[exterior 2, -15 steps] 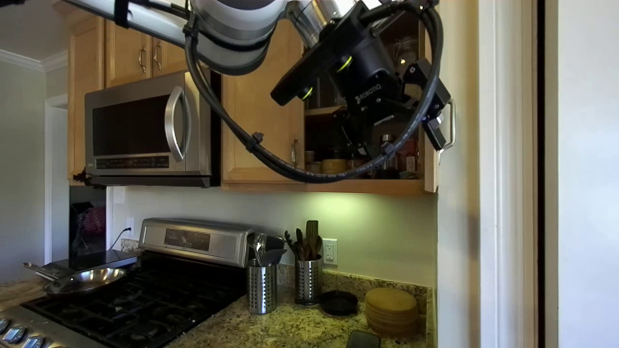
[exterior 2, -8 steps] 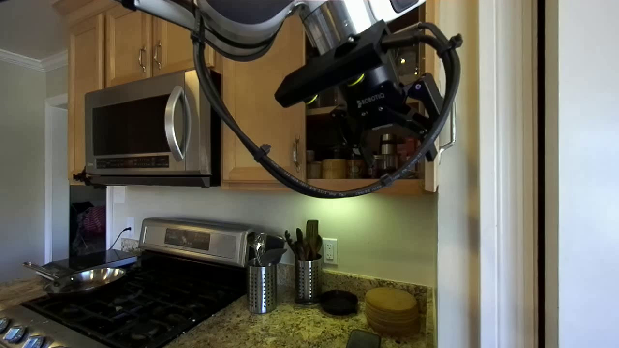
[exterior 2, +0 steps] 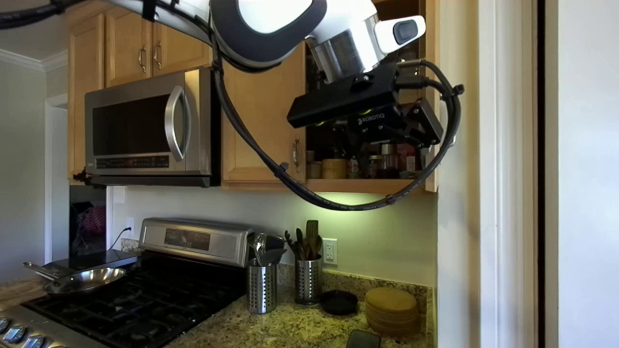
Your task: Pick up the container from the counter and place it on the bottom shelf of the open upper cabinet, close the doors of the open cabinet
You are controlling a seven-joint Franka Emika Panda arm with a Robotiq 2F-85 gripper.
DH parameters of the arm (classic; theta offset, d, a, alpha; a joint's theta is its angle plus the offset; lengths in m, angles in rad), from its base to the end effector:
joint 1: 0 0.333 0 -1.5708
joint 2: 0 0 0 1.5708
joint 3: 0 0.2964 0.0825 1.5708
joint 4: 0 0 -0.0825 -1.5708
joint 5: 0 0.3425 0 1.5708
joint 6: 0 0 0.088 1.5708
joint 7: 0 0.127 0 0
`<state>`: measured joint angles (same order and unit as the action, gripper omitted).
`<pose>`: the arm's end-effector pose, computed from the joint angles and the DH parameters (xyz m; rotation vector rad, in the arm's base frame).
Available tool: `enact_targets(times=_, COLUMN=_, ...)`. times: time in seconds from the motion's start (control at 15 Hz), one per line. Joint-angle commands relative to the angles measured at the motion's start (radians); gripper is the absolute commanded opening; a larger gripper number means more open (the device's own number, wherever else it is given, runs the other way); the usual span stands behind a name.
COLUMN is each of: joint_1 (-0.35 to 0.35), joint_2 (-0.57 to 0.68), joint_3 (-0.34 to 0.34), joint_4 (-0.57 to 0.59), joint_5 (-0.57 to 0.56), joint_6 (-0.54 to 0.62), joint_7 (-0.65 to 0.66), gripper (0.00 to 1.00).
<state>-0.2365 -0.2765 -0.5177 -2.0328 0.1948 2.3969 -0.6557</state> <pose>0.3537 -0.3633 0.5905 2.8166 -0.3216 0.9601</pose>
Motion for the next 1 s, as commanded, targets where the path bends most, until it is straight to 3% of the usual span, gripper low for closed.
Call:
enact_targets(times=0.0, joint_1=-0.006, joint_2=0.041, joint_3=0.017, joint_4=-0.003, joint_5=-0.016, joint_6=0.035, joint_7=-0.008, gripper=1.0)
enact_targets(times=0.67, joint_1=-0.082, joint_2=-0.05, joint_3=0.119, joint_4=0.026, joint_5=-0.241, joint_6=-0.172, joint_7=0.322, gripper=1.0)
enact_targets(times=0.93, joint_1=-0.072, joint_2=-0.079, joint_3=0.133, joint_4=0.007, joint_5=-0.257, joint_6=-0.202, joint_7=0.362, gripper=1.0)
